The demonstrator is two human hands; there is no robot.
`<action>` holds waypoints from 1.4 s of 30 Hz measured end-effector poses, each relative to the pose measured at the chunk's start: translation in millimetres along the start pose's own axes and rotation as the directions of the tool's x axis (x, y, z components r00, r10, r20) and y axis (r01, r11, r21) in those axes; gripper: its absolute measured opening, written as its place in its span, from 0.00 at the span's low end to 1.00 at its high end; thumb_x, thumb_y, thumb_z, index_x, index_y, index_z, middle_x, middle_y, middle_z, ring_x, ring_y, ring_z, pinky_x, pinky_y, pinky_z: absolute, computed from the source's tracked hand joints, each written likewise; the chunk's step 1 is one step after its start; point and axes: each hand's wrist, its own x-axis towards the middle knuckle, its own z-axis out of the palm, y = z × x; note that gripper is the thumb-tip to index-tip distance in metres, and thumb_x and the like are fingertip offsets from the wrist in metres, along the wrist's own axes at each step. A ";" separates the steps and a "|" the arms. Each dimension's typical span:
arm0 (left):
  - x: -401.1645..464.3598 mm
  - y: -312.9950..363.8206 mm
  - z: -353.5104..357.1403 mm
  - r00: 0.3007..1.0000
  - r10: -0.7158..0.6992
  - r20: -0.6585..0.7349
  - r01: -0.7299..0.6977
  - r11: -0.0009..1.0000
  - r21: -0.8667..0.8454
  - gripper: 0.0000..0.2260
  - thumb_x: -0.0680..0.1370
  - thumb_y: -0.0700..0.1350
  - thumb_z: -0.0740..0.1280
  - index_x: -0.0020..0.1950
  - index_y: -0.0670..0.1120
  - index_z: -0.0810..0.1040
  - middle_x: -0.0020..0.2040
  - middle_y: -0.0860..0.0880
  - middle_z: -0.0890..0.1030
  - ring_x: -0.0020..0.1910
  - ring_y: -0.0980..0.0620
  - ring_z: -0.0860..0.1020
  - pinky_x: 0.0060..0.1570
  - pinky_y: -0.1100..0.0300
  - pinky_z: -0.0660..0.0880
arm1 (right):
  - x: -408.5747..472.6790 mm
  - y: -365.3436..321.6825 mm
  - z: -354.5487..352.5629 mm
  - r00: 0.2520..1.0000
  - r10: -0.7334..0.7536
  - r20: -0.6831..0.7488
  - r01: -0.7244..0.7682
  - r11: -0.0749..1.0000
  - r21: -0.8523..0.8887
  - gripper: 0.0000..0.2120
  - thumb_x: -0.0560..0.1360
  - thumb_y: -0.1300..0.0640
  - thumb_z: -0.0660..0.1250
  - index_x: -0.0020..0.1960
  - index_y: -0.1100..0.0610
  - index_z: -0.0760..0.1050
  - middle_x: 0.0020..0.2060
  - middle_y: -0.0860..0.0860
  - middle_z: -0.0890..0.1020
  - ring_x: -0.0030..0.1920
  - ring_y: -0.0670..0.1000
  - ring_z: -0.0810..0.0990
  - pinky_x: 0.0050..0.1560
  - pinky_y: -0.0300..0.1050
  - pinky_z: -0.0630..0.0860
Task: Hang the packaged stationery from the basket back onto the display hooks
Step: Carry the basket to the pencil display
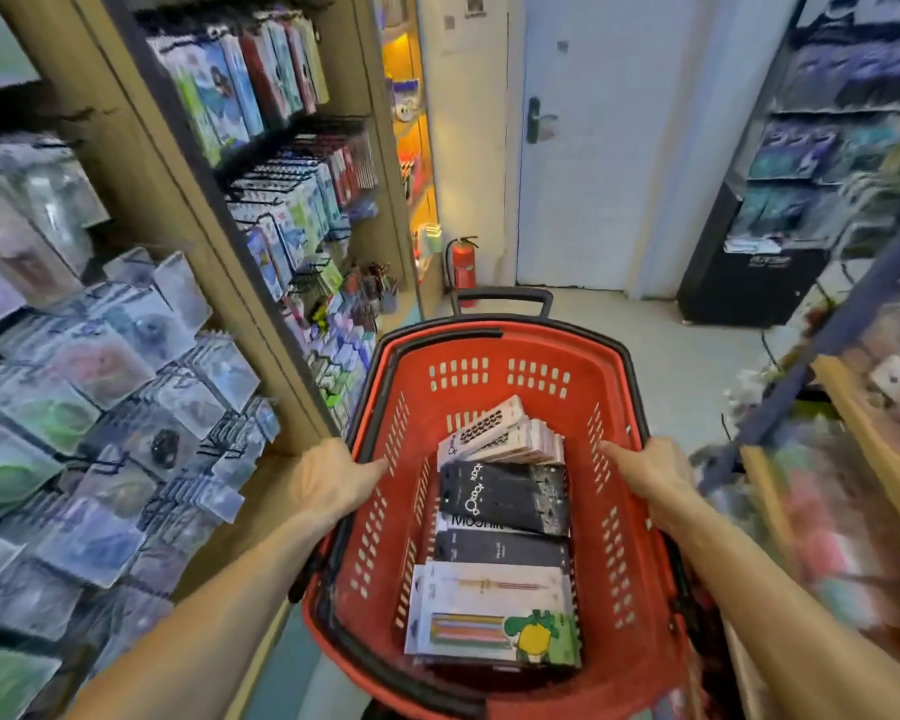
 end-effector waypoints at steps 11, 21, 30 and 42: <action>231.9 120.6 12.8 0.999 -0.043 0.021 0.044 0.999 -0.006 0.22 0.75 0.62 0.72 0.36 0.46 0.71 0.34 0.49 0.76 0.31 0.50 0.74 0.34 0.56 0.74 | 221.1 -134.2 30.8 0.999 0.001 0.035 -0.002 0.999 0.041 0.16 0.75 0.47 0.74 0.52 0.60 0.80 0.42 0.58 0.85 0.41 0.60 0.85 0.50 0.58 0.84; 443.2 244.8 7.2 0.998 -0.012 0.065 0.012 1.000 0.004 0.21 0.77 0.60 0.72 0.40 0.45 0.70 0.36 0.47 0.76 0.31 0.48 0.73 0.29 0.56 0.66 | 416.3 -251.1 56.1 0.996 0.059 0.073 -0.067 0.992 0.110 0.15 0.74 0.44 0.74 0.46 0.53 0.74 0.46 0.58 0.85 0.45 0.62 0.86 0.52 0.62 0.83; 602.5 348.1 46.2 0.990 -0.140 0.033 0.137 0.987 0.078 0.23 0.77 0.63 0.70 0.36 0.49 0.65 0.36 0.49 0.75 0.32 0.51 0.74 0.31 0.57 0.72 | 622.0 -338.0 91.1 0.986 0.026 0.168 -0.039 0.997 0.073 0.16 0.77 0.45 0.72 0.53 0.58 0.78 0.45 0.58 0.84 0.45 0.61 0.84 0.53 0.58 0.83; 785.8 383.9 72.8 0.963 -0.267 0.022 0.268 0.963 -0.040 0.21 0.75 0.62 0.70 0.49 0.43 0.76 0.46 0.42 0.82 0.46 0.40 0.82 0.39 0.52 0.75 | 811.6 -442.1 187.5 0.959 0.007 0.284 -0.026 0.998 0.063 0.19 0.72 0.38 0.73 0.51 0.51 0.71 0.46 0.54 0.81 0.50 0.62 0.84 0.56 0.65 0.81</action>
